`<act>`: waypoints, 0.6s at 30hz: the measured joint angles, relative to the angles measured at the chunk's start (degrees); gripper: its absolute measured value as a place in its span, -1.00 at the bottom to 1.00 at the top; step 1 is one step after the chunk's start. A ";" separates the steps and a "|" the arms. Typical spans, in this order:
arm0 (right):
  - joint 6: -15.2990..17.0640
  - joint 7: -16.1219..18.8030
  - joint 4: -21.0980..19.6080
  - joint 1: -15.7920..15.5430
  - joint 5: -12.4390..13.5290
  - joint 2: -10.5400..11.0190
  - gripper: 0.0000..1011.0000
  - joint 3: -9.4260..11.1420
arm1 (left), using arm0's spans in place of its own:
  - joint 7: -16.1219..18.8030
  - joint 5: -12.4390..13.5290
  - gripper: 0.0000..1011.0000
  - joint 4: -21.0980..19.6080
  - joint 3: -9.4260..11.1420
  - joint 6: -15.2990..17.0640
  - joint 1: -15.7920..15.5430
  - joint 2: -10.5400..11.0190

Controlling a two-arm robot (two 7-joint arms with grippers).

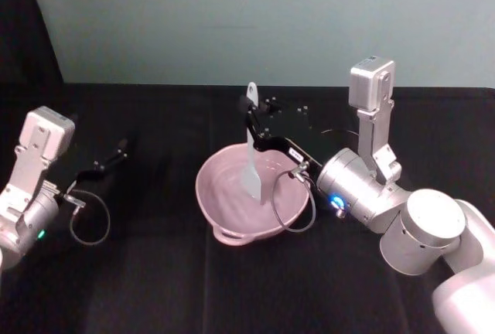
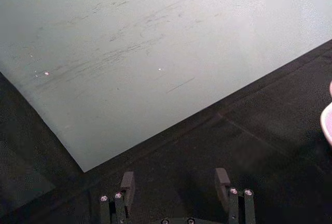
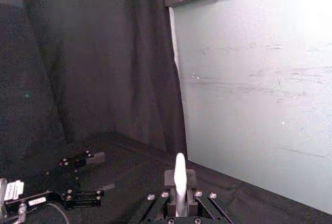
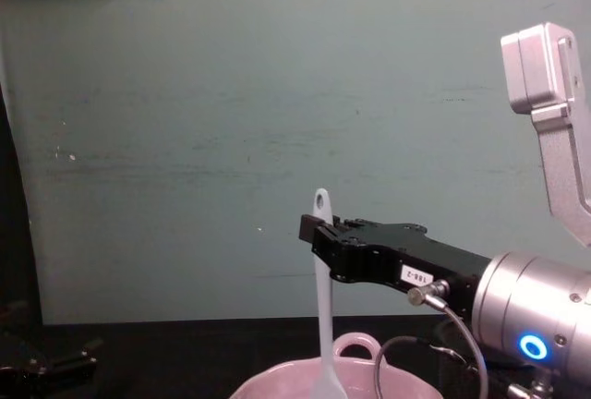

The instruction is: Use the one hand to pick up the spoon and stir the clear water in the bowl.

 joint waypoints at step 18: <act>-0.82 -1.77 -5.94 -1.03 1.40 0.72 -0.77 2.22 | 0.00 0.00 1.00 0.00 0.00 0.00 0.00 0.00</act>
